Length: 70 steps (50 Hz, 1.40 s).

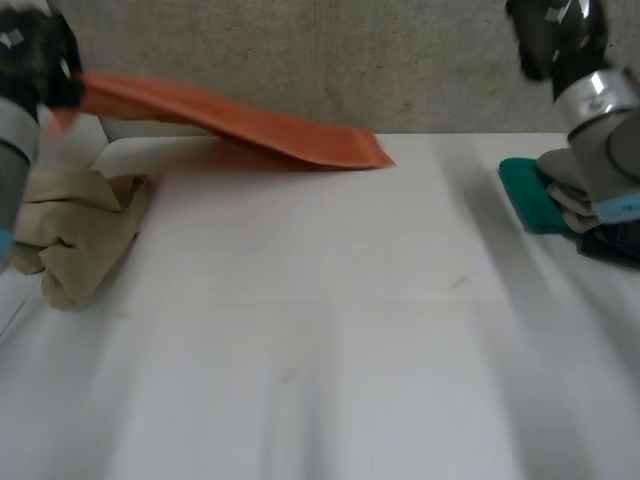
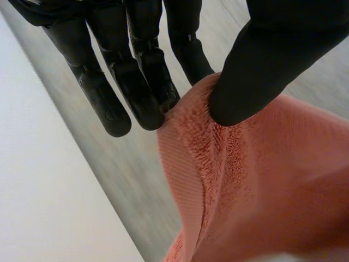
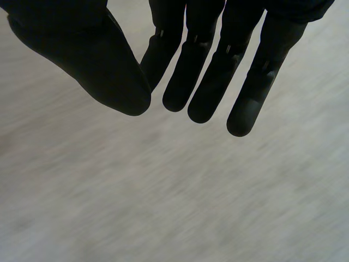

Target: Fold the laundry.

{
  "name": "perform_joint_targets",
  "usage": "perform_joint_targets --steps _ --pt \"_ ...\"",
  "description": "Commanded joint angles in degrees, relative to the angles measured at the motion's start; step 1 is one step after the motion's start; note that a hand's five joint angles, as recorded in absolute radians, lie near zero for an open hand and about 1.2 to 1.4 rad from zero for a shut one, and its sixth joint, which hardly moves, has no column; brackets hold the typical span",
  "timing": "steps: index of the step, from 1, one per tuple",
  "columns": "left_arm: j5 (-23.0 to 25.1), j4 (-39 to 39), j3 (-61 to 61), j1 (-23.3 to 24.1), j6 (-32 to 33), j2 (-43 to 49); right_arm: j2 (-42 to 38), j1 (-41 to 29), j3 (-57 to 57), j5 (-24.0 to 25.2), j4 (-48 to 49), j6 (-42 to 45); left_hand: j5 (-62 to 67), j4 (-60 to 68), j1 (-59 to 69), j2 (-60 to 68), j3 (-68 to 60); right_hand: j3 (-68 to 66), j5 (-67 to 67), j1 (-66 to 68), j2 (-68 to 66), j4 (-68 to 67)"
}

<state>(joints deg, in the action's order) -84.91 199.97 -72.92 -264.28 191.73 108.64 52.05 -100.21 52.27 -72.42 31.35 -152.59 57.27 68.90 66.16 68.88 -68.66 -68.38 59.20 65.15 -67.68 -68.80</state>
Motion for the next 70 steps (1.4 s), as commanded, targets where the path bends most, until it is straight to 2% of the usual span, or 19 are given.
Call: perform_joint_targets --steps 1,3,4,11,19,24,27,32,40,43,44,45,50,54,57,58,62,66,70 --pt "2.4 5.1 -11.8 0.3 2.9 0.3 -3.8 -0.6 6.3 1.4 -11.7 0.3 12.7 11.1 13.8 11.1 -11.3 13.7 -14.5 -10.4 13.0 14.1" --pt "3.3 6.1 -13.3 0.3 3.3 -0.5 -4.2 -1.0 8.0 1.2 -14.0 0.2 12.7 11.1 13.8 11.1 -11.3 34.2 -35.1 -31.0 33.5 34.7" --pt "3.9 7.1 -14.6 0.3 3.3 -1.6 -4.2 -1.5 9.5 1.0 -16.6 0.1 12.7 11.1 13.8 11.1 -11.3 39.3 -40.1 -36.1 38.6 39.7" --pt "6.3 6.0 -17.1 1.0 3.3 -9.1 -3.9 -4.4 12.7 -0.4 -24.0 -3.7 12.7 11.1 13.8 11.1 -11.3 58.4 -59.2 -55.1 57.7 58.8" --pt "10.1 -2.0 -17.2 3.9 3.3 -21.0 -4.2 -10.7 11.8 -4.2 -25.8 -16.9 12.7 11.1 13.8 11.1 -11.3 58.4 -59.2 -55.1 57.7 58.8" --pt "10.9 -8.4 -15.5 7.8 3.2 -29.0 -7.9 -17.7 7.9 -5.9 -24.9 -24.7 12.7 11.1 13.8 11.1 -11.3 58.4 -59.2 -55.1 57.7 58.8" --pt "11.1 -10.4 -14.5 9.4 3.2 -31.8 -10.3 -20.3 5.5 -7.4 -23.6 -26.9 12.7 11.1 13.8 11.1 -11.3 58.4 -59.2 -55.1 57.7 58.8" --pt "10.8 -14.5 -11.9 12.5 3.2 -36.1 -16.4 -25.2 -1.4 -13.5 -21.2 -30.3 12.7 11.1 13.8 11.1 -11.3 58.4 -59.2 -55.1 57.7 58.8" --pt "9.3 -19.5 -8.3 14.3 2.3 -40.0 -24.8 -30.5 -9.7 -19.8 -20.7 -30.1 12.7 11.1 13.8 11.1 -11.3 58.4 -59.2 -55.1 57.7 58.8" --pt "8.4 -20.1 -7.7 14.2 1.5 -41.3 -26.6 -30.7 -11.4 -21.6 -20.7 -28.8 12.7 11.1 13.8 11.1 -11.3 47.3 -48.2 -44.1 46.6 47.8" --pt "7.8 -20.1 -7.5 14.1 0.8 -42.1 -27.1 -30.3 -12.1 -23.4 -20.6 -27.5 12.7 11.1 13.8 11.1 -11.3 15.6 -16.5 -12.4 14.9 16.1" --pt "7.5 -20.1 -7.3 13.9 0.5 -42.5 -27.2 -30.0 -12.2 -24.3 -20.6 -26.9 12.7 11.1 13.8 11.1 -11.3 -8.2 7.3 11.4 -8.9 -7.7" --pt "7.2 -20.1 -7.1 11.3 0.1 -43.8 -22.3 -25.1 -9.5 -28.9 -20.0 -23.0 12.7 11.1 13.8 11.1 -11.3 -11.6 10.8 14.9 -12.3 -11.2" --pt "7.7 -20.4 -7.1 5.4 -0.1 -43.6 -12.9 -19.2 -2.5 -25.7 -19.7 -15.9 12.7 11.1 13.8 11.1 -11.3 -11.6 10.8 14.9 -12.3 -11.2" --pt "8.7 -21.1 -7.8 -0.5 -0.7 -42.9 -3.1 -13.7 4.3 -18.5 -20.4 -7.1 12.7 11.1 13.8 11.1 -11.3 -11.6 10.8 14.9 -12.3 -11.2" --pt "9.8 -21.6 -8.5 -3.7 -1.4 -42.2 2.1 -10.9 7.6 -14.1 -20.8 -2.5 12.7 11.1 13.8 11.1 -11.3 -11.6 10.8 14.9 -12.3 -11.2" --pt "14.1 -23.3 -11.5 -11.4 -3.5 -40.2 12.9 -4.6 12.1 -4.9 -23.2 5.3 12.7 11.1 13.8 11.1 -11.3 -11.6 10.8 14.9 -12.3 -11.2" --pt "18.2 -24.2 -15.9 -17.2 -4.7 -37.7 19.7 1.1 11.8 0.8 -29.1 9.5 12.7 11.1 13.8 11.1 -11.3 -11.6 10.8 14.9 -12.3 -11.2" --pt "20.0 -23.8 -19.2 -18.3 -4.6 -33.1 21.9 5.7 8.8 5.7 -36.0 12.1 12.7 11.1 13.8 11.1 -11.3 -11.6 10.8 14.9 -12.3 -11.2"
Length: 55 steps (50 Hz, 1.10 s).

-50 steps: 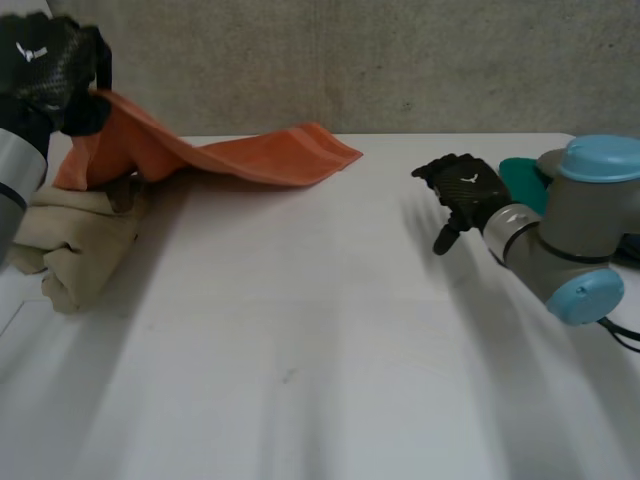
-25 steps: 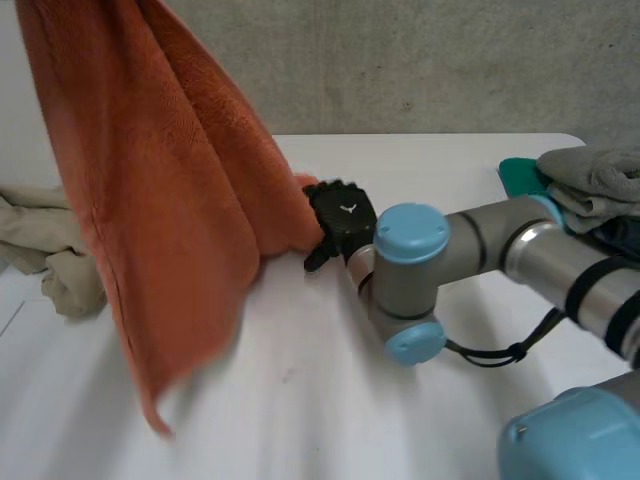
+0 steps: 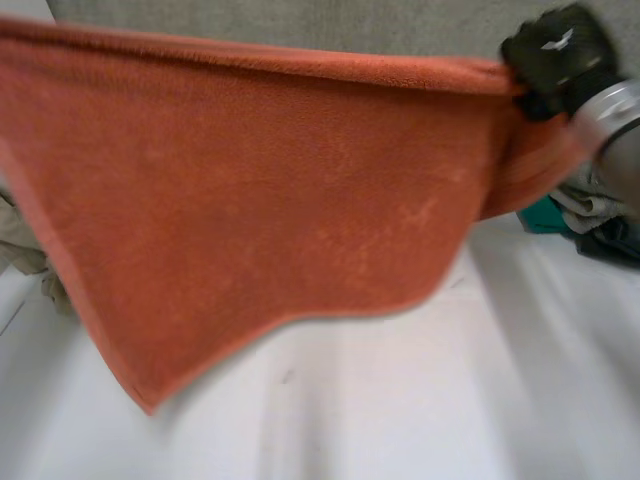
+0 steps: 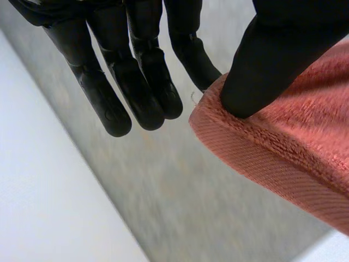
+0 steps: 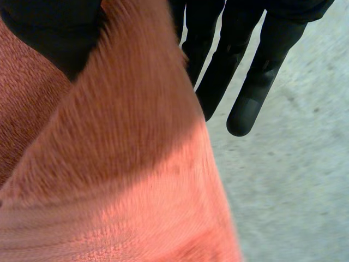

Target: Fold the laundry.

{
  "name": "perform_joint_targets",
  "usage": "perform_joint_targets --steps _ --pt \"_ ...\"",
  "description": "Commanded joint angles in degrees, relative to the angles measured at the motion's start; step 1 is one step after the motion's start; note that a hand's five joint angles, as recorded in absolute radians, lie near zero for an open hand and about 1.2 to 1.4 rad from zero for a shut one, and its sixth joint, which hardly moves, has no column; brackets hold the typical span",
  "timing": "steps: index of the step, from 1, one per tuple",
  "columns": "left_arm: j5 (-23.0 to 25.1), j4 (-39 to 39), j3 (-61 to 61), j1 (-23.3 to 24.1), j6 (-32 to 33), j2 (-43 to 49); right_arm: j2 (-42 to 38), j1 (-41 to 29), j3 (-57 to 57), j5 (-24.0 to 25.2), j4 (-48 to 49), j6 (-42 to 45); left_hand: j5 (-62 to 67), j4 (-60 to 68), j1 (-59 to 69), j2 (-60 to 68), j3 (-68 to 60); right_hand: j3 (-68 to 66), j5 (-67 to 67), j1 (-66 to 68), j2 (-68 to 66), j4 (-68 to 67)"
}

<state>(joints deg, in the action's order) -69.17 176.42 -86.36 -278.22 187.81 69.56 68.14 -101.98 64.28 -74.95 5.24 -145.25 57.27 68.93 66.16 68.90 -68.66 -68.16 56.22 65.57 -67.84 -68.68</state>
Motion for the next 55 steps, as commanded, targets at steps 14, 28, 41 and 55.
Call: perform_joint_targets --steps 14,28,41,55 --pt "-3.3 4.4 0.0 7.8 9.1 37.1 -10.7 7.1 -11.8 11.0 -22.7 19.1 12.7 11.1 13.8 11.1 -11.3 -11.8 13.8 14.4 -12.2 -11.3" --pt "-18.3 34.3 34.7 12.7 1.0 49.1 -21.7 -0.4 -28.1 -8.4 29.6 -5.2 12.7 11.1 13.8 11.1 -11.3 -11.8 13.8 14.4 -12.2 -11.3" --pt "-18.5 29.7 25.0 14.5 -3.3 45.6 -22.4 -1.2 -14.9 2.8 29.6 -8.9 12.7 11.1 13.8 11.1 -11.3 -11.8 13.8 14.4 -12.2 -11.3" --pt "-13.5 45.5 -6.6 12.8 2.6 46.2 -28.5 -1.2 -1.7 3.0 14.5 -7.7 12.7 11.1 13.8 11.1 -11.3 5.8 -3.8 -3.2 5.4 6.3"
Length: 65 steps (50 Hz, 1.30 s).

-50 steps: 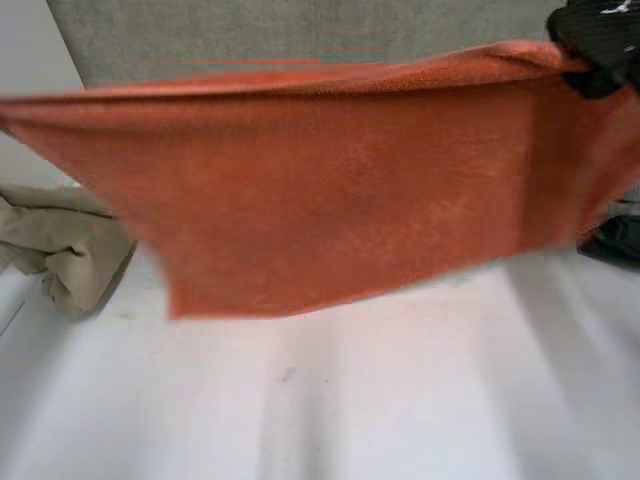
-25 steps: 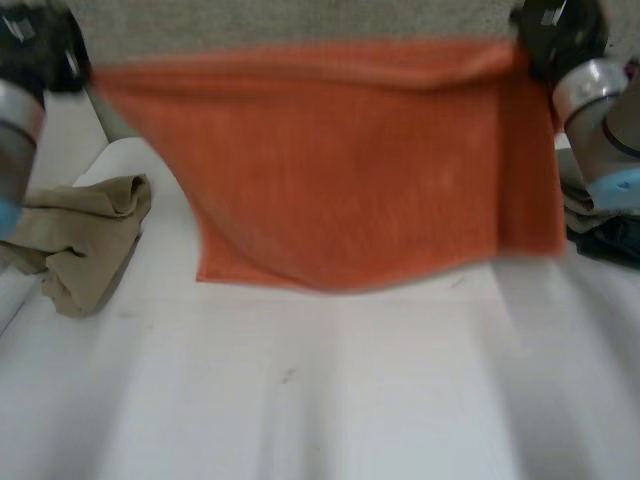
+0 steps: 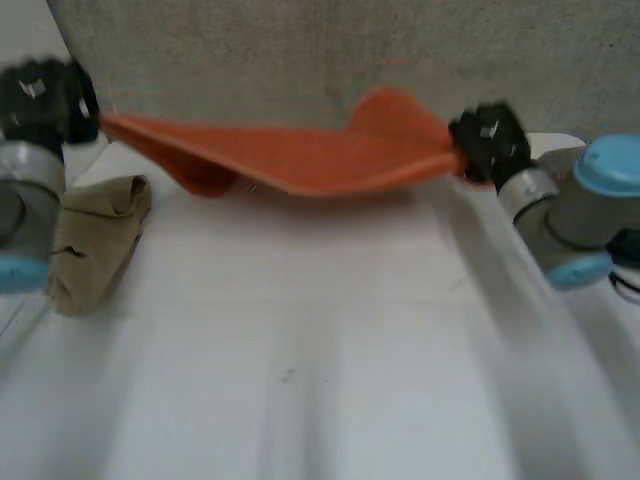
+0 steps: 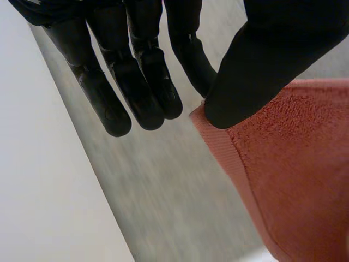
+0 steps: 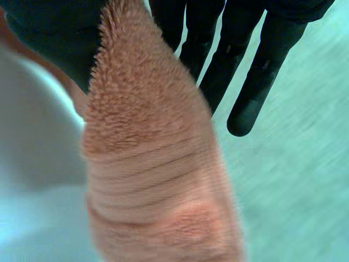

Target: Fold the laundry.

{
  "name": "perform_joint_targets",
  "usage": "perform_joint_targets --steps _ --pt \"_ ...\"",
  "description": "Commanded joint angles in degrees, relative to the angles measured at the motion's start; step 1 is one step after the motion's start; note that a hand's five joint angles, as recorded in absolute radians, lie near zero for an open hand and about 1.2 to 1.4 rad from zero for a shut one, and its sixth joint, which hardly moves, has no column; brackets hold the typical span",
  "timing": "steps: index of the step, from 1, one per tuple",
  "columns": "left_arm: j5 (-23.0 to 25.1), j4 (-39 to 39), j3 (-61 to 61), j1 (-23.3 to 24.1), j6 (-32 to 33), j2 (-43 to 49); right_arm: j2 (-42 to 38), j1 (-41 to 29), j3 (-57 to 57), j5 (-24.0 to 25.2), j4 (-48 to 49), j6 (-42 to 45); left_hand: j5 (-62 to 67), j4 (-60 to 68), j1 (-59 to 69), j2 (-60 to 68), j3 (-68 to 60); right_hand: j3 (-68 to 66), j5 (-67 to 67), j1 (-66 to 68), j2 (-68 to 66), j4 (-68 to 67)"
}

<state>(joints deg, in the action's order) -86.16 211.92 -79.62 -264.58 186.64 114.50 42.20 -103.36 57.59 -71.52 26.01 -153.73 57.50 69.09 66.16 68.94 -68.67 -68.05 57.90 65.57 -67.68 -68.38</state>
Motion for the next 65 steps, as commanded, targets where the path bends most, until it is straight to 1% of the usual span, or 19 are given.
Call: perform_joint_targets --steps 1,8,11,19,20,21,23,24,31,34,36,39,40,41,43,48,51,59,65 --pt "4.8 11.9 -15.2 -1.3 4.3 1.3 -3.1 0.4 5.2 -0.5 -8.4 0.7 12.5 10.9 13.8 11.1 -11.3 15.4 -15.2 -12.9 15.0 15.7" --pt "6.3 13.0 -18.6 -2.9 4.6 -0.1 -5.1 1.8 4.0 -1.9 -16.3 0.6 12.5 10.9 13.8 11.1 -11.3 15.5 -15.3 -13.0 15.1 15.8" --pt "6.3 11.1 -19.2 -3.7 4.1 -1.6 -5.5 3.0 3.3 -2.8 -17.5 0.3 12.5 10.9 13.8 11.1 -11.3 -11.9 12.0 14.3 -12.2 -11.5" --pt "6.6 4.8 -21.9 -4.8 3.6 -6.5 -3.2 5.5 4.4 -7.1 -17.7 -0.3 12.5 10.9 13.8 11.1 -11.3 -11.9 12.1 14.4 -12.3 -11.6" --pt "6.7 4.0 -22.4 -5.1 3.7 -7.2 -2.1 5.9 5.3 -8.4 -18.3 0.0 12.5 10.9 13.8 11.1 -11.3 7.2 -7.1 -4.7 6.9 7.6" --pt "7.0 2.5 -23.4 -5.5 3.7 -8.5 -1.4 6.2 5.9 -8.8 -18.6 0.2 12.5 10.9 13.8 11.1 -11.3 14.1 -13.9 -11.6 13.7 14.4" --pt "7.4 1.0 -24.4 -6.0 3.7 -9.9 0.1 6.8 7.3 -9.2 -19.1 0.2 12.5 10.9 13.8 11.1 -11.3 0.3 -0.1 2.2 -0.1 0.6" --pt "8.2 -0.5 -25.5 -6.4 3.7 -11.6 1.5 7.6 8.7 -8.9 -19.1 0.5 12.5 10.9 13.8 11.1 -11.3 -11.8 12.0 14.3 -12.2 -11.5" --pt "13.2 -7.7 -29.8 -8.4 5.2 -17.7 6.8 9.5 14.7 -3.2 -19.6 6.2 12.5 10.9 13.8 11.1 -11.3 -11.9 12.1 14.4 -12.3 -11.6" --pt "16.1 -12.2 -31.5 -10.0 7.6 -20.8 10.2 10.4 18.1 -2.9 -21.9 11.9 12.5 10.9 13.8 11.1 -11.3 11.4 -11.3 -8.9 11.1 11.7" --pt "18.2 -16.3 -32.4 -11.4 9.6 -22.9 13.3 12.1 20.2 -2.4 -23.9 14.2 12.5 10.9 13.8 11.1 -11.3 -11.8 11.9 14.3 -12.1 -11.4" --pt "20.1 -21.3 -33.1 -13.3 12.2 -25.1 15.6 13.4 21.9 -1.2 -25.9 15.7 12.5 10.9 13.8 11.1 -11.3 -11.9 12.1 14.4 -12.3 -11.6" --pt "21.1 -24.8 -33.4 -14.8 13.6 -26.5 16.9 14.0 22.9 -0.5 -27.4 17.0 12.5 10.9 13.8 11.1 -11.3 6.6 -6.4 -4.1 6.2 6.9" --pt "21.7 -26.5 -33.6 -15.5 14.2 -27.1 17.5 14.3 23.4 -0.1 -28.3 17.5 12.5 10.9 13.8 11.1 -11.3 10.1 -9.9 -7.6 9.7 10.4" --pt "23.0 -29.6 -33.6 -16.7 15.2 -28.2 18.5 15.0 24.5 1.1 -29.4 18.6 12.5 10.9 13.8 11.1 -11.3 -11.9 12.1 14.4 -12.3 -11.6" --pt "27.4 -37.8 -34.1 -20.1 17.4 -31.5 20.4 17.1 27.0 5.2 -34.3 23.3 12.5 10.9 13.8 11.1 -11.3 -11.9 12.1 14.4 -12.3 -11.6" --pt "28.5 -40.1 -34.1 -21.0 17.9 -32.8 21.2 17.8 27.7 5.3 -38.1 26.5 12.5 10.9 13.8 11.1 -11.3 -11.9 12.1 14.4 -12.3 -11.6" --pt "29.2 -50.2 -32.4 -22.9 21.9 -37.7 29.1 22.0 30.5 5.4 -68.4 42.6 12.5 10.9 13.8 11.1 -11.3 -11.9 12.1 14.4 -12.3 -11.6" --pt "28.2 -55.8 -31.6 -21.2 28.9 -36.3 27.7 21.2 28.3 7.7 -68.0 45.8 12.5 10.9 13.8 11.1 -11.3 -11.9 12.1 14.4 -12.3 -11.6"
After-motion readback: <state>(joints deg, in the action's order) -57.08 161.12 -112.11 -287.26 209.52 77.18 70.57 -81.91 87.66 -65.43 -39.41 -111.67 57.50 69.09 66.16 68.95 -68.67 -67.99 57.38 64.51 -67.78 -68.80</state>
